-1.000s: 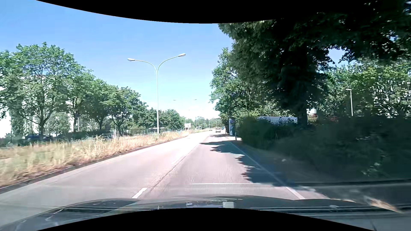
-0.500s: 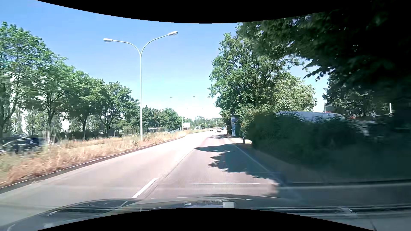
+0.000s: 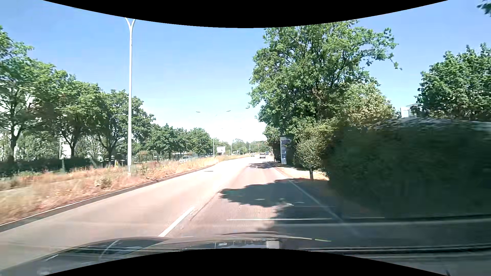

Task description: Follow the waypoints while adhering to traffic rules and regulations

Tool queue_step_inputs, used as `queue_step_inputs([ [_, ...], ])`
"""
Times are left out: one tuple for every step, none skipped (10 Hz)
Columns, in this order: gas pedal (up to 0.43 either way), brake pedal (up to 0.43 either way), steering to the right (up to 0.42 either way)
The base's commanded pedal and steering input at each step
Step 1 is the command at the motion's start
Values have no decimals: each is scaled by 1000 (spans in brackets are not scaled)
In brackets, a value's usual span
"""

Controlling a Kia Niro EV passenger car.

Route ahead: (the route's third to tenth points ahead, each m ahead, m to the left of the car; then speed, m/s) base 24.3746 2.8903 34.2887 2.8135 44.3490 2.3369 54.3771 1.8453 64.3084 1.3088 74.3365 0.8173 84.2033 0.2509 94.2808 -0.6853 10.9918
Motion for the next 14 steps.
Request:
queue_step_inputs([
  [169, 0, 3],
  [169, 0, 3],
  [169, 0, 3],
  [169, 0, 3],
  [169, 0, 3],
  [169, 0, 3],
  [169, 0, 2],
  [169, 0, 2],
  [169, 0, 2],
  [157, 0, 2],
  [150, 0, 2],
  [138, 0, 2],
  [130, 0, 2],
  [130, 0, 2],
])
